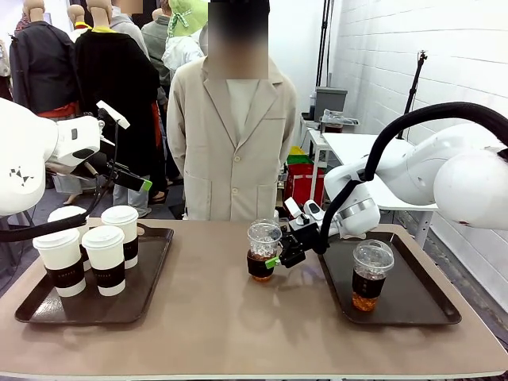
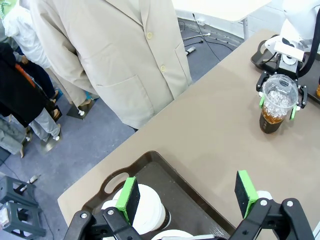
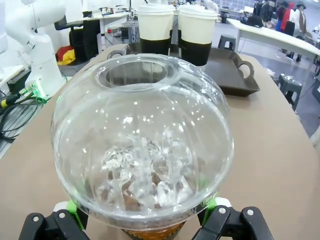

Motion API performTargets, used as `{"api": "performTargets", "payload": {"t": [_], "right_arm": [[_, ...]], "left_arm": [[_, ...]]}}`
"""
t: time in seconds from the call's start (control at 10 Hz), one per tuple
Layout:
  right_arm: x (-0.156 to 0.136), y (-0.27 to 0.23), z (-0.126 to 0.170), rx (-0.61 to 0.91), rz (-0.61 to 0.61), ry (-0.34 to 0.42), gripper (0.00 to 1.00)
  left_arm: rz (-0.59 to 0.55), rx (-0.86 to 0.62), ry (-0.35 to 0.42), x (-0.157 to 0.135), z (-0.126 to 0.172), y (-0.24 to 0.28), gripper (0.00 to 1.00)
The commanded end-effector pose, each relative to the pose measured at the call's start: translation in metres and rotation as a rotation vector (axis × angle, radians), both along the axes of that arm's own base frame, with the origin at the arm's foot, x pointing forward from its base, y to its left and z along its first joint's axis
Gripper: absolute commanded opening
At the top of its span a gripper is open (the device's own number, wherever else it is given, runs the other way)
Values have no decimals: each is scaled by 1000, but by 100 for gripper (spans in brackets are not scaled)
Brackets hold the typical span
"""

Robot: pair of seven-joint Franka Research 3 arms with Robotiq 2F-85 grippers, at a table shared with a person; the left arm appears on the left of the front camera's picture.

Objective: Distribute the coffee onto the tray.
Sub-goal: Pick up another iced Americano from the middle of the table and place it on the right Handle tray.

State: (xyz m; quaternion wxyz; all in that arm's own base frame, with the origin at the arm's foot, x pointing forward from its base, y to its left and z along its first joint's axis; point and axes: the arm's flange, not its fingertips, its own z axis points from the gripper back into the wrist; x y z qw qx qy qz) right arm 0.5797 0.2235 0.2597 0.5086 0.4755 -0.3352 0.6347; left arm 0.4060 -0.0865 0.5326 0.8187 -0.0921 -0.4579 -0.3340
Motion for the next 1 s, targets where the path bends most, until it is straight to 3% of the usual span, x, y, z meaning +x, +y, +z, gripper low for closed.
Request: {"api": "performTargets", "payload": {"t": [0.0, 0.2, 0.9], "right_arm": [[6, 6, 0, 14, -28, 50, 100], [5, 5, 0, 21, -63, 40, 61], [15, -11, 14, 71, -94, 83, 61]], "left_arm": [[3, 7, 6, -1, 1, 1, 100], [3, 7, 6, -1, 1, 1, 100], [3, 7, 6, -1, 1, 1, 100]]}}
